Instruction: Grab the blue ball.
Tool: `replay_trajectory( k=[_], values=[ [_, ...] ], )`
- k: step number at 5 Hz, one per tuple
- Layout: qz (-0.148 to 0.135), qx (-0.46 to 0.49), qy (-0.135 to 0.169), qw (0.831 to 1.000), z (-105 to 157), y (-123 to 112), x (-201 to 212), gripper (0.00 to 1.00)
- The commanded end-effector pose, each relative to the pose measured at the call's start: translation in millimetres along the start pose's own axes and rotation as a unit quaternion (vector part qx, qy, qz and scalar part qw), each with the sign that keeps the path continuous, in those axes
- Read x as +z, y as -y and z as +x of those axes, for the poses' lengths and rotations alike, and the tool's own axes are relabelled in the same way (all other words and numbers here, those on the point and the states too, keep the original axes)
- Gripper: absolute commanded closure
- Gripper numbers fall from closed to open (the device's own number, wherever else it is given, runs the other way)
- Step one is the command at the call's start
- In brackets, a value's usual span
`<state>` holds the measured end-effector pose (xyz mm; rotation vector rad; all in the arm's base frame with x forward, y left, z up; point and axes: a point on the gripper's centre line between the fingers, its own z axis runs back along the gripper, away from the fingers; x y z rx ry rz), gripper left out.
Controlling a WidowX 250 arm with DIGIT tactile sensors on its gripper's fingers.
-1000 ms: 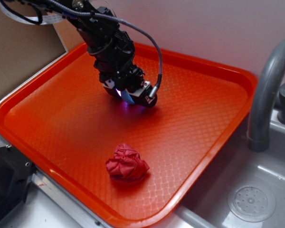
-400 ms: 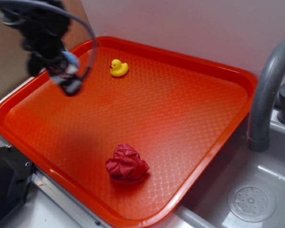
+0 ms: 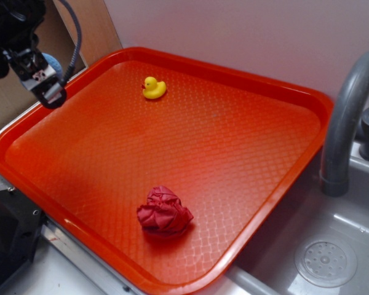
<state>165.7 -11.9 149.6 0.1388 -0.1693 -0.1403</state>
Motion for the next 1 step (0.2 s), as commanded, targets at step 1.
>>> replay_trajectory(
  k=[1],
  values=[
    [-0.030,0.066,0.037,0.997,15.0,-15.0,9.1,1.00]
  ],
)
